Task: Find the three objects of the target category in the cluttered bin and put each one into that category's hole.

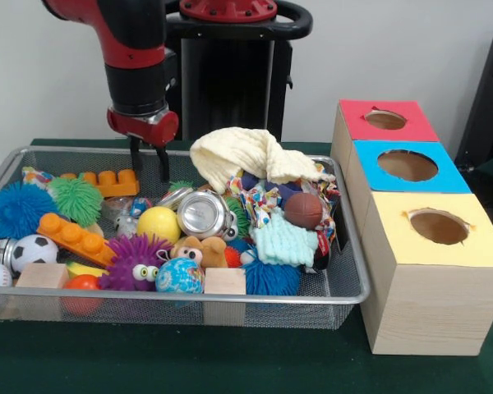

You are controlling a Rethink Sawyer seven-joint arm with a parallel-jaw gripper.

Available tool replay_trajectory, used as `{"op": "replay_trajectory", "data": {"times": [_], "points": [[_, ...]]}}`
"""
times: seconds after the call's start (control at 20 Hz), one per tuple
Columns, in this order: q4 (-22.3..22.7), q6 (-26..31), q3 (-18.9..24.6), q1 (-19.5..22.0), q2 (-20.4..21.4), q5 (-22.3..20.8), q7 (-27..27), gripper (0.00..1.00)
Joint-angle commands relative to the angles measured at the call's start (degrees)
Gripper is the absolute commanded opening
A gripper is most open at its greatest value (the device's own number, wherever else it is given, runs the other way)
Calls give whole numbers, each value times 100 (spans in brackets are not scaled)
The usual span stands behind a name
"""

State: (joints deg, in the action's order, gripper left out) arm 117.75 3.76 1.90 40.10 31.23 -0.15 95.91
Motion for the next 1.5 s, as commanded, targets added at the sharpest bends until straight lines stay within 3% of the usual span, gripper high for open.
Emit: {"op": "replay_trajectory", "data": {"times": [0.05, 0.15, 0.55, 1.0, 1.5], "points": [[-406, -478, 84, -153, -330, 305, 1284, 100], [-538, -360, -45, -223, -252, 164, 1019, 100], [-412, -607, -180, -274, -77, 94, 1065, 100], [-1034, -258, -698, -647, -72, -337, 362, 100], [-910, -452, -238, -289, -38, -325, 756, 100]]}}
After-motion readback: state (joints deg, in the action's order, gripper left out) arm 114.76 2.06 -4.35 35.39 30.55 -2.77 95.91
